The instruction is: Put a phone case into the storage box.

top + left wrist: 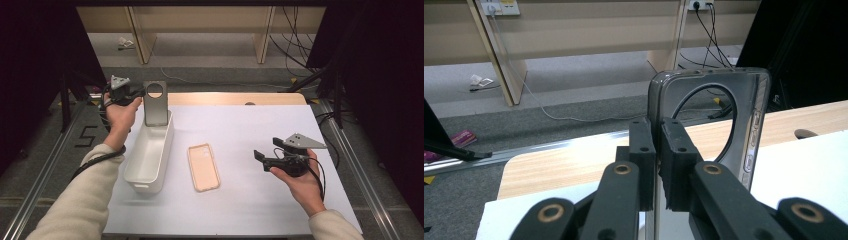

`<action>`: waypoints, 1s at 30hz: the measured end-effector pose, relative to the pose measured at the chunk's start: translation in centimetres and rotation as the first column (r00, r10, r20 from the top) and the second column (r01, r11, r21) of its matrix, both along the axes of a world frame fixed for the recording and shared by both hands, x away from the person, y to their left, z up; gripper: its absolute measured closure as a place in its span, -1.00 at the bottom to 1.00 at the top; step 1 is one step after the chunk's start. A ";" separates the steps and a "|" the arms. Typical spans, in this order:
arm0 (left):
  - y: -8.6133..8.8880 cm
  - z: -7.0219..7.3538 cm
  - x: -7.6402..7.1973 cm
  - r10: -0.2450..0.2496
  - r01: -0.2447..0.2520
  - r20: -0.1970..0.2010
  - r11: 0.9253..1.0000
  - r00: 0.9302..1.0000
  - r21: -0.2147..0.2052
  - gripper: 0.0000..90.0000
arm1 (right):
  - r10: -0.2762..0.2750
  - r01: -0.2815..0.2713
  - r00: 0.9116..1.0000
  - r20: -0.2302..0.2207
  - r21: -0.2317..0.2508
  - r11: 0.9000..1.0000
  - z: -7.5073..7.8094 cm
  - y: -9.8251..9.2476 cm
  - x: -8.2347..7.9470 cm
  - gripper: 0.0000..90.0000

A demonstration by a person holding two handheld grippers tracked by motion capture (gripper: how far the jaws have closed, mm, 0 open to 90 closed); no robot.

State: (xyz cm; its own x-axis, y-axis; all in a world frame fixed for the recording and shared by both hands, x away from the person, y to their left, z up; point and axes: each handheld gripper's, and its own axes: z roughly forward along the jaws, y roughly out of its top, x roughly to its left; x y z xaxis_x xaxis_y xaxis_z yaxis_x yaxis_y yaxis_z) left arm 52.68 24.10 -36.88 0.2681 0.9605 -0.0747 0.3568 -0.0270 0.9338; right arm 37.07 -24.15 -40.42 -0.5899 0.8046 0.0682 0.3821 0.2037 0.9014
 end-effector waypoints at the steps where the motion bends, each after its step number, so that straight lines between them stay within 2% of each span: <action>1: 0.0 -0.1 0.0 -0.001 0.001 0.002 1.000 1.000 0.000 0.87 | 0.001 -0.001 1.000 -0.001 -0.002 1.000 0.0 0.0 0.0 -0.62; 19: 0.0 -1.1 0.6 -0.014 0.014 -0.017 1.000 1.000 0.010 0.87 | 0.001 -0.001 1.000 0.000 0.000 1.000 0.0 0.0 0.0 -0.62; 30: 0.0 -1.9 0.7 -0.014 0.015 -0.042 1.000 0.999 0.024 0.87 | 0.002 -0.002 1.000 0.000 0.001 1.000 0.0 0.0 0.0 -0.62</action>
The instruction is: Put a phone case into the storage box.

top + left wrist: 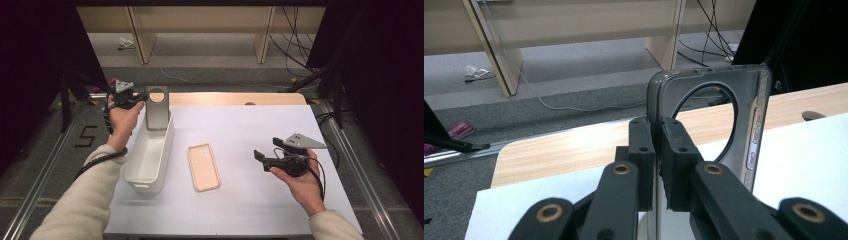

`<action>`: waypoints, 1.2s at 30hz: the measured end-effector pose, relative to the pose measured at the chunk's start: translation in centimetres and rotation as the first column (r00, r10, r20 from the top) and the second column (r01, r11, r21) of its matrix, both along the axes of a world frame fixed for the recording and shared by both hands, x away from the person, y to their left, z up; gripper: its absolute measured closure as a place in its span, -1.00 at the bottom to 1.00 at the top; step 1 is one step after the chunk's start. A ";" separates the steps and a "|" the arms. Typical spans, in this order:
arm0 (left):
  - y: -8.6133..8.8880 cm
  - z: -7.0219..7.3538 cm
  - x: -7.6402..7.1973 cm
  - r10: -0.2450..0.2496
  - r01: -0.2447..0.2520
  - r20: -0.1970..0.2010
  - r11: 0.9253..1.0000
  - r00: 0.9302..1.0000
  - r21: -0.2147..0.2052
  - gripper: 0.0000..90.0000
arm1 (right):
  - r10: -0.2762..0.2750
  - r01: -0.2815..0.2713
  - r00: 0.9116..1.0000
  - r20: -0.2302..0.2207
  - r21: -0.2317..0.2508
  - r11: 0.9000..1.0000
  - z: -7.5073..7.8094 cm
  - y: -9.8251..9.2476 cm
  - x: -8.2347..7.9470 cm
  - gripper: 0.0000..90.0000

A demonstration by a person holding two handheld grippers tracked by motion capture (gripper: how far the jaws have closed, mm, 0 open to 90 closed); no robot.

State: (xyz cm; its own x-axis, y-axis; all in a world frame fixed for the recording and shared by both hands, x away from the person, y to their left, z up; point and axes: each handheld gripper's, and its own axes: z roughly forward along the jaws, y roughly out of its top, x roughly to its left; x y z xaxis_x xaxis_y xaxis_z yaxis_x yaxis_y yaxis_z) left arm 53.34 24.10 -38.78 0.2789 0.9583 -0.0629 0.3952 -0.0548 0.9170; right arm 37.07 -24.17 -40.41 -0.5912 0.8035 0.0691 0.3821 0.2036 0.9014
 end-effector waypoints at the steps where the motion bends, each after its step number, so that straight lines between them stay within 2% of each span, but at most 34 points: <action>1: 0.0 0.0 0.0 -0.001 0.001 -0.001 1.000 1.000 0.002 0.87 | 0.001 -0.001 1.000 0.000 0.000 1.000 0.0 0.0 0.0 -0.62; 20: -0.1 -0.9 0.2 0.003 -0.002 -0.035 0.999 0.999 0.047 0.84 | 0.003 -0.003 1.000 0.000 0.000 1.000 0.0 0.0 0.0 -0.62; 31: 0.0 -1.1 0.2 0.013 -0.011 -0.044 0.999 0.999 0.052 0.80 | 0.004 -0.004 1.000 -0.001 -0.001 1.000 0.0 0.1 0.0 -0.62; 36: 0.1 -1.1 -0.1 0.023 -0.020 -0.046 0.999 0.999 0.046 0.72 | 0.004 -0.004 1.000 -0.001 -0.001 1.000 0.0 0.1 0.0 -0.63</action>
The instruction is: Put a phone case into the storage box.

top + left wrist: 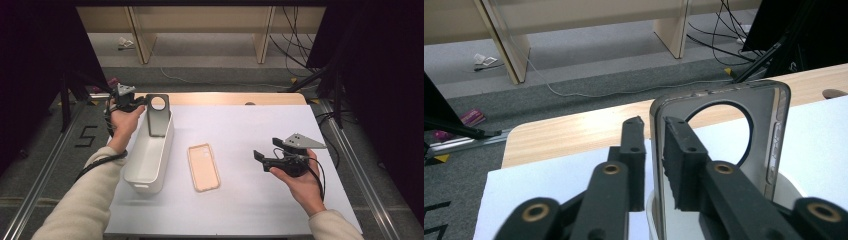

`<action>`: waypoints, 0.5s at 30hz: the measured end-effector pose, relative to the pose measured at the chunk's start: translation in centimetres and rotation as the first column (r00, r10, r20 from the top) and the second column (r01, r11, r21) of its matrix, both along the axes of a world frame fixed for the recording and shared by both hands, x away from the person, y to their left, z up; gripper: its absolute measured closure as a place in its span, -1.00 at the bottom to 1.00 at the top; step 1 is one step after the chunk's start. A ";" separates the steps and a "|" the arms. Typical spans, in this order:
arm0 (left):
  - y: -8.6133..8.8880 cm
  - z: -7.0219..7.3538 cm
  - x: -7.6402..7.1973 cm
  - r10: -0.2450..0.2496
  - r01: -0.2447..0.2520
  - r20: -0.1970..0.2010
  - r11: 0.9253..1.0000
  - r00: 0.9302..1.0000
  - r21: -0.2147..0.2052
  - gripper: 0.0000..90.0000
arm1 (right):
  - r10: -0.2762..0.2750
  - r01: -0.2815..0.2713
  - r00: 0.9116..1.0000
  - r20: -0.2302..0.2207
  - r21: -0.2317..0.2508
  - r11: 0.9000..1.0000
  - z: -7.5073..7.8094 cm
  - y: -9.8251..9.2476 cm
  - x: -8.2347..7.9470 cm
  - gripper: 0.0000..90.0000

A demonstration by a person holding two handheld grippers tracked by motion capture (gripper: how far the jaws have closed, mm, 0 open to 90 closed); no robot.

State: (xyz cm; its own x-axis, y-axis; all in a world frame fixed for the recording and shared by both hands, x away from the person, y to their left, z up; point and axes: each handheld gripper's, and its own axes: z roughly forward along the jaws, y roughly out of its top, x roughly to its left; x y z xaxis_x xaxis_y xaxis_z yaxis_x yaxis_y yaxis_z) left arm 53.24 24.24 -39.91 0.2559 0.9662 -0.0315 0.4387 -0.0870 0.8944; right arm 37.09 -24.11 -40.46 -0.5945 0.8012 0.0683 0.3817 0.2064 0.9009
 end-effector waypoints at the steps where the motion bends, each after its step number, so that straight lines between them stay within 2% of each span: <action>1: 0.0 0.0 -0.2 0.004 -0.004 -0.001 1.000 1.000 -0.003 0.68 | 0.000 0.000 1.000 0.000 0.000 1.000 0.0 0.0 0.0 -0.63; 5: 0.1 0.4 -1.1 0.016 -0.016 -0.017 0.999 1.000 -0.042 0.43 | -0.001 0.001 1.000 0.001 0.002 1.000 0.0 0.0 0.0 -0.63; 10: 0.2 1.0 -2.4 0.009 -0.009 -0.011 0.999 1.000 -0.034 0.16 | -0.001 0.001 1.000 -0.002 0.000 1.000 0.0 0.0 0.0 -0.63; 15: 0.0 1.6 -4.1 -0.028 0.027 -0.005 0.998 1.000 -0.057 -0.14 | -0.001 0.001 1.000 -0.001 0.004 1.000 0.0 0.0 0.0 -0.64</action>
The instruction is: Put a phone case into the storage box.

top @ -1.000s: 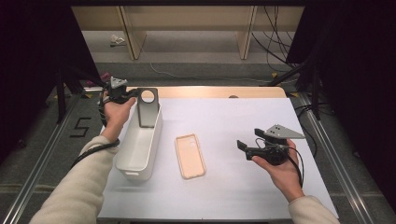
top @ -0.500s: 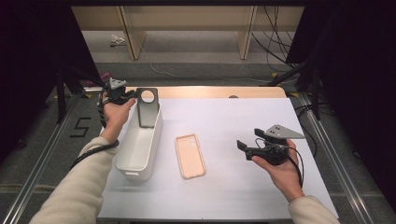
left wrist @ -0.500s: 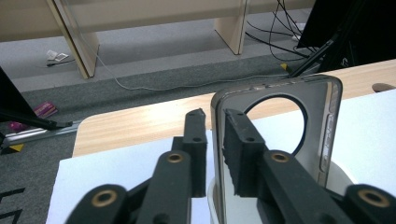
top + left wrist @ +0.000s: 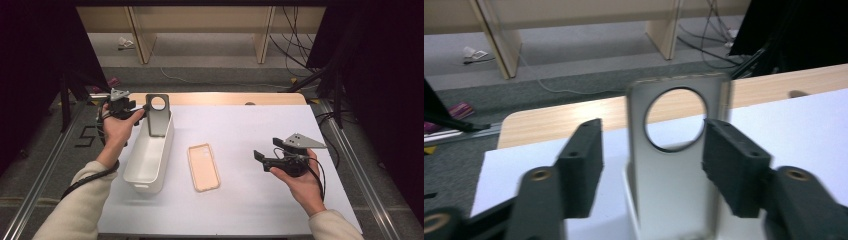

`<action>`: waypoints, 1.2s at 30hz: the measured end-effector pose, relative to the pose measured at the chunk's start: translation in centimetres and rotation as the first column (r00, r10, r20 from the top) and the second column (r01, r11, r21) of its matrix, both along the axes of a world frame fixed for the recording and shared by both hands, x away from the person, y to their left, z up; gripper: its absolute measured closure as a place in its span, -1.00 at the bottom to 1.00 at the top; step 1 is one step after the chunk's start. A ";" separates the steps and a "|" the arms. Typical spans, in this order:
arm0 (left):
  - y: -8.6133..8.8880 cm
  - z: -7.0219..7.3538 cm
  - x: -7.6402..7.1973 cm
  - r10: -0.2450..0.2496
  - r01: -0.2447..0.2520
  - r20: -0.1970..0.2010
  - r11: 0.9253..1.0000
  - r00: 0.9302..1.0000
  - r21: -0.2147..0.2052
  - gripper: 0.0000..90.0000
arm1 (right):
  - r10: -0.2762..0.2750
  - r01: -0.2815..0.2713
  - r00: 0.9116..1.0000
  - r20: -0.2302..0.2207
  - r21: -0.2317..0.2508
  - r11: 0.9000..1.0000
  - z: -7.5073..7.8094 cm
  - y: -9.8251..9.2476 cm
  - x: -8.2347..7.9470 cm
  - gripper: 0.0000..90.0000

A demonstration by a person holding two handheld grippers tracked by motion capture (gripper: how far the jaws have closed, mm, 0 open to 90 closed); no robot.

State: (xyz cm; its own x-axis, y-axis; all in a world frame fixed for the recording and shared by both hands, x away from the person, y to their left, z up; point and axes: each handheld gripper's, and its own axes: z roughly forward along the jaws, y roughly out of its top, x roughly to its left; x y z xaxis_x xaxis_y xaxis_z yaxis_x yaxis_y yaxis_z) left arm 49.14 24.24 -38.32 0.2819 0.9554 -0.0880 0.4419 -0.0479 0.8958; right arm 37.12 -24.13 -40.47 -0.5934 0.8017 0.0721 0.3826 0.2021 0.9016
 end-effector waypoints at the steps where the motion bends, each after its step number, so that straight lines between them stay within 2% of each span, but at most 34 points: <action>1: -0.1 0.2 -0.5 -0.011 0.011 0.006 1.000 1.000 -0.010 -0.21 | 0.001 -0.001 1.000 -0.002 -0.003 1.000 0.0 -0.1 0.0 -0.64; 8: -0.7 0.6 -4.0 -0.094 0.094 0.017 0.994 0.995 -0.050 -0.63 | -0.001 0.001 1.000 -0.001 -0.004 1.000 0.0 0.0 0.0 -0.64; 10: -0.9 0.5 -5.2 -0.124 0.125 0.029 0.990 0.992 -0.057 -0.67 | 0.001 -0.001 1.000 0.002 0.001 1.000 0.0 0.0 0.0 -0.64; 13: -1.1 -0.1 -6.9 -0.144 0.147 0.042 0.987 0.989 -0.068 -0.79 | -0.002 0.002 1.000 0.002 -0.007 1.000 0.0 0.1 0.0 -0.64; 18: -1.5 -1.3 -9.5 -0.208 0.210 0.032 0.976 0.978 -0.061 -0.87 | -0.014 0.014 1.000 0.010 -0.023 1.000 -0.2 0.1 0.1 -0.64; 22: -1.7 -2.3 -11.7 -0.238 0.240 0.047 0.969 0.970 -0.050 -0.88 | -0.013 0.014 0.999 0.031 -0.041 0.999 -0.4 -0.1 -0.1 -0.64; 26: -2.0 -2.8 -13.6 -0.268 0.270 0.063 0.962 0.961 -0.030 -0.88 | -0.027 0.028 0.999 0.033 -0.028 0.999 -0.3 -0.8 -0.7 -0.64; 31: -2.6 -3.1 -15.2 -0.305 0.305 0.068 0.952 0.950 0.005 -0.87 | -0.028 0.028 0.999 0.029 -0.021 0.999 -0.2 -1.6 -1.3 -0.64; 36: -3.1 -3.2 -15.7 -0.325 0.324 0.068 0.946 0.943 0.021 -0.85 | -0.022 0.023 0.999 0.027 -0.020 1.000 -0.1 -1.8 -1.6 -0.64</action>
State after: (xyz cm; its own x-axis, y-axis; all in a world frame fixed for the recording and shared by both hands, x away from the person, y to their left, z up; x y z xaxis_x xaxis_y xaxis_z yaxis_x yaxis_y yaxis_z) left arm 33.47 21.11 -41.50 0.5819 0.8118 -0.0483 0.3376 -0.1871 0.9225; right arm 35.48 -25.90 -40.59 -0.5765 0.8161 0.0399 0.3627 0.2118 0.9075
